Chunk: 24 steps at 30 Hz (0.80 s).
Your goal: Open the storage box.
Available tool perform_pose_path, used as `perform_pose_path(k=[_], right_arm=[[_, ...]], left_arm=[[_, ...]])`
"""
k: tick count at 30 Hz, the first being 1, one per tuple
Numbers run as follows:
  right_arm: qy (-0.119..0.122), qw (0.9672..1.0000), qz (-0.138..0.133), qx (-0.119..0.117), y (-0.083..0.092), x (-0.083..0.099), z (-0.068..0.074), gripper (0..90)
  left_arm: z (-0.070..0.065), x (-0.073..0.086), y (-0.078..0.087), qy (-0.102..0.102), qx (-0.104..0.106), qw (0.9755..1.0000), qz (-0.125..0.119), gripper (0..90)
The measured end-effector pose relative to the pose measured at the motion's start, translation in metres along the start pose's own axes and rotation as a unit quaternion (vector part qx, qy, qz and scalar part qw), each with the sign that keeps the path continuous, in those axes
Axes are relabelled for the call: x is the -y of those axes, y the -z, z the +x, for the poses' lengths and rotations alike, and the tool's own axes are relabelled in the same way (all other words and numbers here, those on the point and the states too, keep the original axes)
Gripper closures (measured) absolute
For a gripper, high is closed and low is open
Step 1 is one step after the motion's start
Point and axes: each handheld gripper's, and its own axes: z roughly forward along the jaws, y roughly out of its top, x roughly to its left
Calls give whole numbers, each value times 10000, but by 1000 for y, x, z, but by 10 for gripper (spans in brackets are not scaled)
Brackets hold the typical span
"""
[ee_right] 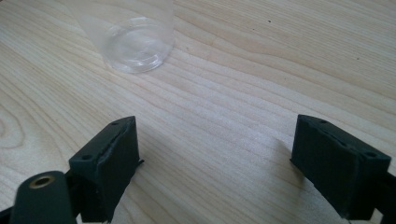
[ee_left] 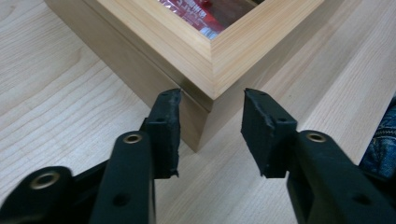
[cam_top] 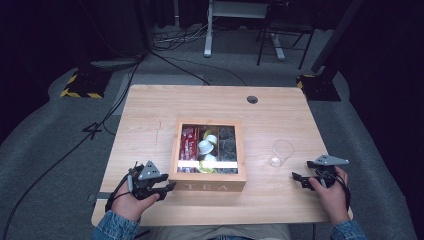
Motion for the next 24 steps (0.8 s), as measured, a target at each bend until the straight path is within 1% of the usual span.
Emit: perform_pose_path(k=[2, 5, 7, 10, 12, 13, 17, 18, 20, 23, 24], right_arm=[[0, 10000, 1, 0, 0, 0, 0, 147], [-2, 10000, 0, 1, 0, 0, 0, 147], [0, 10000, 0, 1, 0, 0, 0, 147], [-1, 10000, 1, 1, 0, 0, 0, 148], [-1, 10000, 0, 0, 0, 0, 0, 147], [-2, 10000, 1, 1, 0, 0, 0, 147], [-1, 10000, 0, 1, 0, 0, 0, 147], [-1, 10000, 1, 1, 0, 0, 0, 147], [-18, 10000, 3, 20, 0, 0, 0, 147], [-35, 10000, 0, 51, -1, -1, 1, 147], [-35, 10000, 1, 54, -1, -1, 1, 147]], left_arm=[[0, 0, -1, -48, -27, 10000, 21, 620], [1, 0, -1, -151, -40, 9999, 75, 626], [1, 0, -1, -179, -44, 9998, 94, 634], [1, 0, -1, -182, -37, 9998, 96, 647], [2, -1, 0, -242, -14, 9997, 76, 642], [2, -1, 1, -211, -5, 9998, 41, 642], [2, -1, 2, -228, -6, 9997, 23, 655], [2, -2, 2, -312, -43, 9995, 26, 657], [1, -3, 3, -442, -52, 9990, 23, 669], [1, -4, 3, -492, -56, 9988, 34, 672], [1, -4, 4, -473, -47, 9989, 31, 674]])
